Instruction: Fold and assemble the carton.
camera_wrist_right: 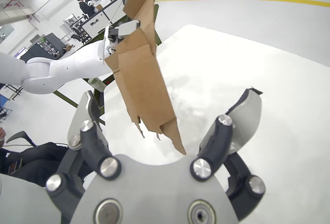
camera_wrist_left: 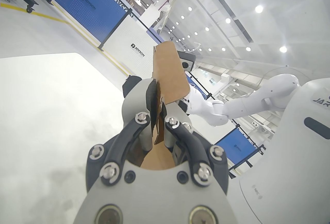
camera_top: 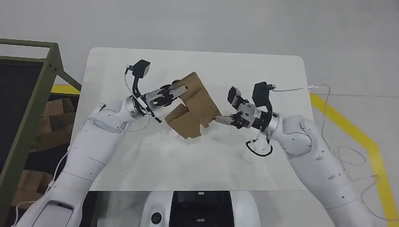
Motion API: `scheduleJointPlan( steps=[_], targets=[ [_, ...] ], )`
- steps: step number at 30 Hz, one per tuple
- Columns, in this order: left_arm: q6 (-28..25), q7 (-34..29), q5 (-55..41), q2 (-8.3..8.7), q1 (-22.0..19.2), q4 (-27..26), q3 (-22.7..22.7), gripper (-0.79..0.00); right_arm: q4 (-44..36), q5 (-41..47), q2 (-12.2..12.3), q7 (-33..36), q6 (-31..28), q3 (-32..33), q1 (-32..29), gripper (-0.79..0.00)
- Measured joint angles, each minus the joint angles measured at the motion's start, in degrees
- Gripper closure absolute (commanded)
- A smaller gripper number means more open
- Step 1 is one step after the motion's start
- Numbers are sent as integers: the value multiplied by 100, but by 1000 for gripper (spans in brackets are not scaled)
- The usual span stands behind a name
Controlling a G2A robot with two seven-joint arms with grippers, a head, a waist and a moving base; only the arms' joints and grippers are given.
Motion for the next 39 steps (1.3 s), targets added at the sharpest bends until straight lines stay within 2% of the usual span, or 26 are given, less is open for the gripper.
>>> scheduleJointPlan(
  steps=[3, 10, 12, 17, 20, 26, 31, 39],
  targets=[
    [89, 102, 111, 0, 25, -80, -25, 0, -119, -253, 8, -205, -52, 69, -79, -785],
    [108, 156, 135, 0, 45, -112, -42, 0, -131, -206, 5, -194, -49, 42, -99, -785],
    [190, 291, 167, -4, 84, -186, -71, 0, -144, -70, 0, -195, -234, -41, -149, -785],
    [298, 595, -2, -9, 172, -281, -167, 0, 100, 271, 28, -216, -1125, -102, -208, -785],
    [312, 600, -260, -12, 161, -239, -180, 0, 46, 388, 56, -393, -1233, -165, -312, -785],
    [320, 458, -639, -22, 96, -129, -153, 0, -283, 1009, 189, -634, -1218, -810, -307, -785],
    [313, 443, -704, -42, 59, -101, -115, 0, 68, 1536, 292, -365, -1218, -1433, 65, -785],
    [251, 474, -812, -49, 85, -119, -182, 0, 337, 1921, 453, -271, -1219, -1745, 309, -785]
  ],
)
